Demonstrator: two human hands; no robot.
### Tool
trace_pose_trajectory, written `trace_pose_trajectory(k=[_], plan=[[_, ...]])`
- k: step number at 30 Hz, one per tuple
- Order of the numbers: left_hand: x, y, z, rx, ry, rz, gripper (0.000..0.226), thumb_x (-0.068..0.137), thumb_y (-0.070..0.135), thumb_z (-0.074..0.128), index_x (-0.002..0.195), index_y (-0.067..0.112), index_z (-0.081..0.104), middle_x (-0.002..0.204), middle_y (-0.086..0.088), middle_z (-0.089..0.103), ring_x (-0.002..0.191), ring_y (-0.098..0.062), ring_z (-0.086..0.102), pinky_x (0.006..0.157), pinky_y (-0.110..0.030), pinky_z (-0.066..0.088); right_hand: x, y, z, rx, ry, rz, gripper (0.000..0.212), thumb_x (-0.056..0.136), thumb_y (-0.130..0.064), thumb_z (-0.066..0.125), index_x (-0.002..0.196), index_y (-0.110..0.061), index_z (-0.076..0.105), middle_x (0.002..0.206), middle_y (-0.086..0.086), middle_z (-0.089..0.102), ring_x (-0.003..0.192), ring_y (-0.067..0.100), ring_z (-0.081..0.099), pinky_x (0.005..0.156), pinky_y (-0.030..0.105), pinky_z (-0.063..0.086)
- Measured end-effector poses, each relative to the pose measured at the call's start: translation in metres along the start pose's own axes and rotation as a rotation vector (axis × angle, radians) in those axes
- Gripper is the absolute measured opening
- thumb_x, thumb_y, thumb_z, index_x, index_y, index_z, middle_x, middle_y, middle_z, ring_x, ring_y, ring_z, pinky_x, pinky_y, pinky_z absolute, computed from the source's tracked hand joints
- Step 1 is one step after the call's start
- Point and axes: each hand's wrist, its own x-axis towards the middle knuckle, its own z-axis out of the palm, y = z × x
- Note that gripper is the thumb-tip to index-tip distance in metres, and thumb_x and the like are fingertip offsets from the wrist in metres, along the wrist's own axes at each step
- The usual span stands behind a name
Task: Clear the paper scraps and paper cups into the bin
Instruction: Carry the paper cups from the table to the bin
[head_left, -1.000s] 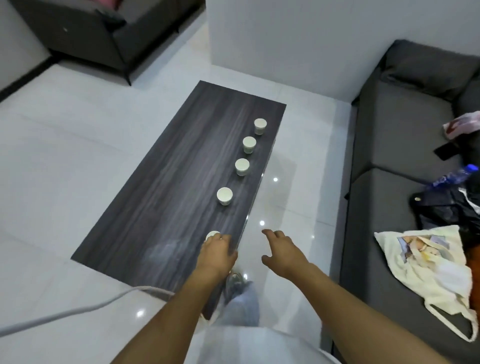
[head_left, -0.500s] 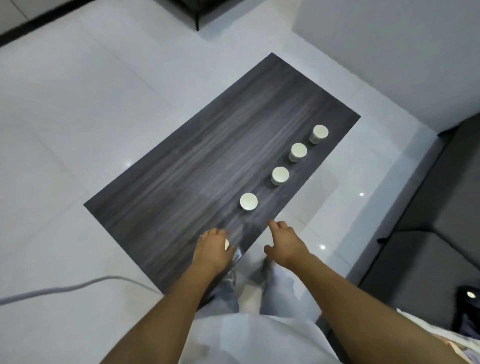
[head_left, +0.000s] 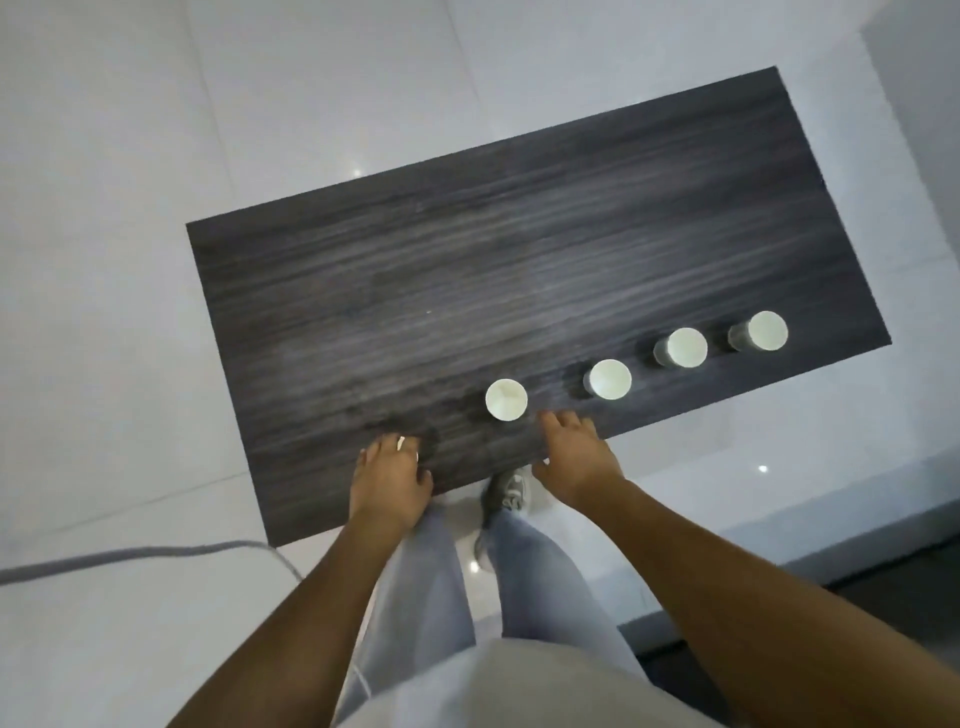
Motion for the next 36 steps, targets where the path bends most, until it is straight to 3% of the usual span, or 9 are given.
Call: trace_pose_trajectory(k=[7, 12, 15, 19, 25, 36], plan=[[0.042, -0.024, 0.044, -0.002, 0.036, -0.104, 0.057, 0.092, 0.039, 0.052, 0.142, 0.018, 0.033, 0.149, -0.009, 0.033, 0.137, -0.027, 0.029, 0.116, -0.041, 0.023, 0.088, -0.010, 0.022, -0.104, 0.048, -0.060, 0.068, 0.088, -0.032, 0.062, 0.145, -0.021, 0.026, 0.143, 0.010, 0.037, 0.131, 0.031, 0.034, 0.102, 0.045, 0.038], [0.068, -0.043, 0.085, -0.024, 0.017, -0.109, 0.070, 0.089, 0.049, 0.056, 0.147, 0.025, 0.025, 0.157, -0.007, 0.017, 0.145, -0.030, 0.013, 0.117, -0.047, 0.017, 0.139, -0.013, 0.055, -0.066, 0.040, -0.062, 0.086, 0.084, -0.037, 0.069, 0.150, -0.028, 0.016, 0.157, 0.008, 0.017, 0.141, 0.035, 0.020, 0.111, 0.049, 0.029], [0.073, -0.052, 0.100, -0.057, -0.036, -0.114, 0.073, 0.088, 0.048, 0.059, 0.147, 0.027, 0.023, 0.158, -0.006, 0.012, 0.145, -0.031, 0.012, 0.115, -0.049, 0.025, 0.149, -0.011, 0.072, -0.037, 0.011, -0.057, 0.083, 0.085, -0.030, 0.069, 0.150, -0.027, 0.017, 0.158, 0.010, 0.014, 0.142, 0.036, 0.017, 0.112, 0.050, 0.029], [0.076, -0.055, 0.110, -0.069, -0.060, -0.088, 0.067, 0.090, 0.035, 0.061, 0.146, 0.024, 0.026, 0.157, -0.004, 0.014, 0.143, -0.029, 0.019, 0.109, -0.049, 0.037, 0.148, -0.010, 0.091, -0.021, 0.028, -0.070, 0.068, 0.089, -0.024, 0.064, 0.146, -0.021, 0.026, 0.153, 0.010, 0.022, 0.138, 0.032, 0.024, 0.107, 0.047, 0.038], [0.080, -0.053, 0.108, -0.083, -0.037, -0.053, 0.056, 0.091, 0.024, 0.059, 0.141, 0.022, 0.034, 0.152, -0.005, 0.024, 0.139, -0.027, 0.024, 0.107, -0.045, 0.040, 0.138, -0.017, 0.103, -0.005, 0.041, -0.095, 0.063, 0.088, -0.020, 0.064, 0.143, -0.022, 0.032, 0.146, 0.005, 0.032, 0.135, 0.027, 0.028, 0.104, 0.044, 0.040], [0.029, -0.027, 0.019, -0.116, 0.003, -0.041, 0.058, 0.090, 0.030, 0.057, 0.142, 0.022, 0.033, 0.145, -0.003, 0.031, 0.134, -0.023, 0.029, 0.104, -0.040, 0.042, 0.070, -0.062, 0.028, -0.052, 0.030, -0.235, 0.060, 0.084, -0.019, 0.068, 0.137, -0.022, 0.038, 0.138, 0.004, 0.037, 0.129, 0.024, 0.033, 0.098, 0.039, 0.046]])
